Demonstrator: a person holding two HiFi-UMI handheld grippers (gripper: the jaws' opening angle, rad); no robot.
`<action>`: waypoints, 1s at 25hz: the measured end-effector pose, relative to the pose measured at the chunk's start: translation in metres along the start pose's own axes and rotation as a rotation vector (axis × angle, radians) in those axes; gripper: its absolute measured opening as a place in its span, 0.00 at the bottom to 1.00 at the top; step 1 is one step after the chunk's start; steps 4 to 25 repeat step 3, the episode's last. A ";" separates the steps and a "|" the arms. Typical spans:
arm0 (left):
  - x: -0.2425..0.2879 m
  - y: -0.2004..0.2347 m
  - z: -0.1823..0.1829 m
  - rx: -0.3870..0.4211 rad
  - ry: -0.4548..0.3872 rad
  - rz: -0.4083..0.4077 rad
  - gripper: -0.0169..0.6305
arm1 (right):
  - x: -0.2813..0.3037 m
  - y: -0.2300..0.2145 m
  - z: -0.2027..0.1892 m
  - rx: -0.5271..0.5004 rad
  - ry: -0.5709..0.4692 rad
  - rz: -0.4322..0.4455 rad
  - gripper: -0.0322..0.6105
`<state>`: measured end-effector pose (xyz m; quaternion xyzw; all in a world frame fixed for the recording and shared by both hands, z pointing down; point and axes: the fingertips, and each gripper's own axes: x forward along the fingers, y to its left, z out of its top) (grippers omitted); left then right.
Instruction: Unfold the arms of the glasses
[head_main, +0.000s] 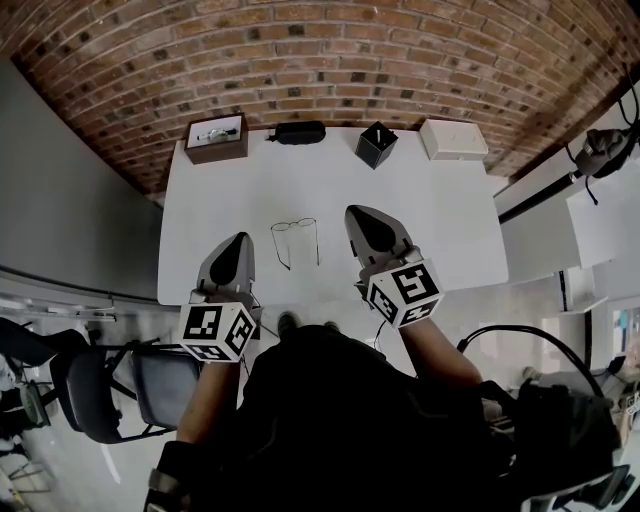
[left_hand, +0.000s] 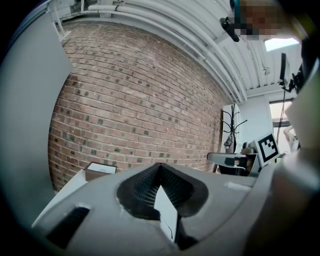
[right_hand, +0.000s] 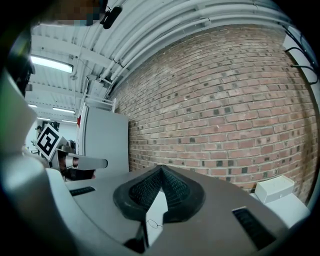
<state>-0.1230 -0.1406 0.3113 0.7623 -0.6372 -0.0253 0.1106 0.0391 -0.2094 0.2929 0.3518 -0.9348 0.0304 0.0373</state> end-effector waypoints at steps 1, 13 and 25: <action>0.000 0.000 0.000 -0.002 0.001 -0.001 0.04 | 0.000 0.000 0.001 -0.002 -0.003 -0.002 0.06; 0.001 0.000 -0.001 -0.006 0.004 -0.001 0.04 | 0.000 -0.001 0.001 -0.005 -0.006 -0.007 0.06; 0.001 0.000 -0.001 -0.006 0.004 -0.001 0.04 | 0.000 -0.001 0.001 -0.005 -0.006 -0.007 0.06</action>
